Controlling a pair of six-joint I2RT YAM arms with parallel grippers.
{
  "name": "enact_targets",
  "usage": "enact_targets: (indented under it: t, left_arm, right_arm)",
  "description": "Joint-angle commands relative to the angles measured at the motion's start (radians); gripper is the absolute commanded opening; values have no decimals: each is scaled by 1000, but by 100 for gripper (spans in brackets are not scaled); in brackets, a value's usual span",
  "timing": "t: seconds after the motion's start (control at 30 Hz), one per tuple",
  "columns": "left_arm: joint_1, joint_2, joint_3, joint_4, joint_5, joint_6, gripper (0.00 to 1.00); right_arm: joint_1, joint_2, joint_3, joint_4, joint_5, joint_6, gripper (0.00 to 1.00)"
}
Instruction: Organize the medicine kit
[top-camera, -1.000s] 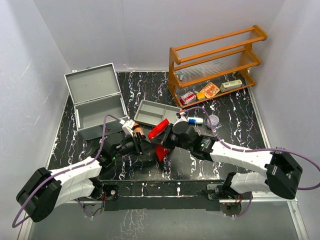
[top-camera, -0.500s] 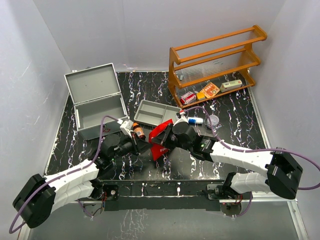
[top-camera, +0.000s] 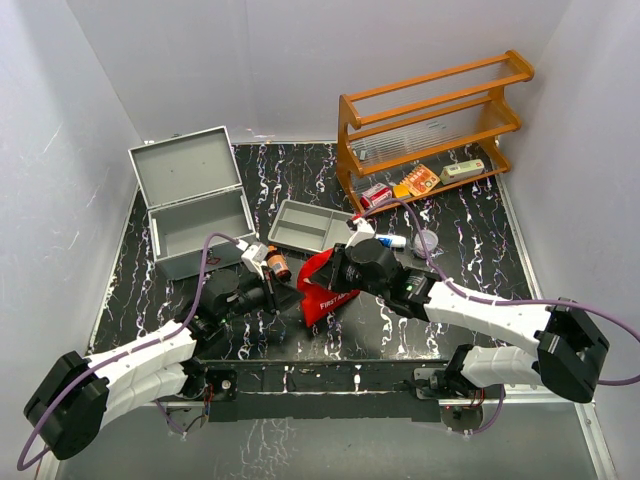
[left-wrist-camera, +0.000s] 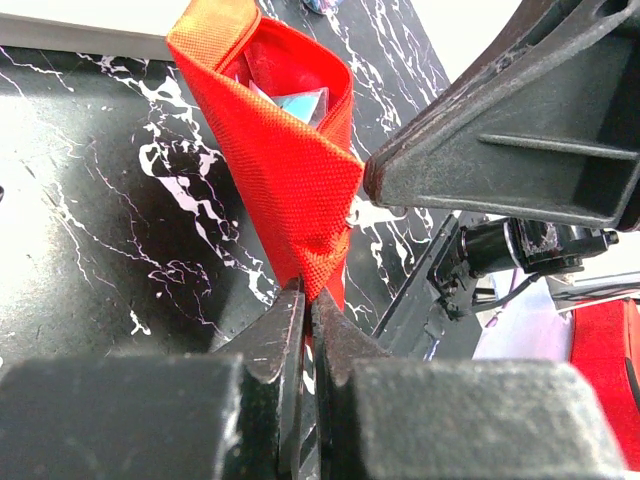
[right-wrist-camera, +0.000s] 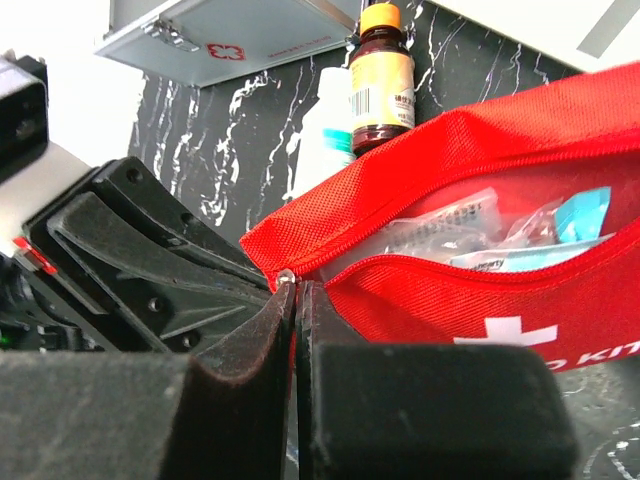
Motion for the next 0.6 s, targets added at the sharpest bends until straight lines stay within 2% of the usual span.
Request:
enact_targets:
  t: [0.0, 0.27, 0.3, 0.47, 0.57]
  left_arm:
    - [0, -27, 14, -2, 28, 35, 0]
    - [0, -32, 39, -43, 23, 72, 0]
    - [1, -31, 48, -56, 24, 82, 0]
    - [0, -31, 93, -131, 31, 134, 0]
    - [0, -30, 116, -162, 42, 159, 0]
  right_arm:
    - [-17, -33, 15, 16, 9, -230, 0]
    - [-16, -59, 12, 26, -93, -397, 0]
    - [-16, -54, 17, 20, -105, -398, 3]
    - [-14, -9, 64, -22, -183, -397, 28]
    - [4, 4, 74, -28, -174, -393, 37]
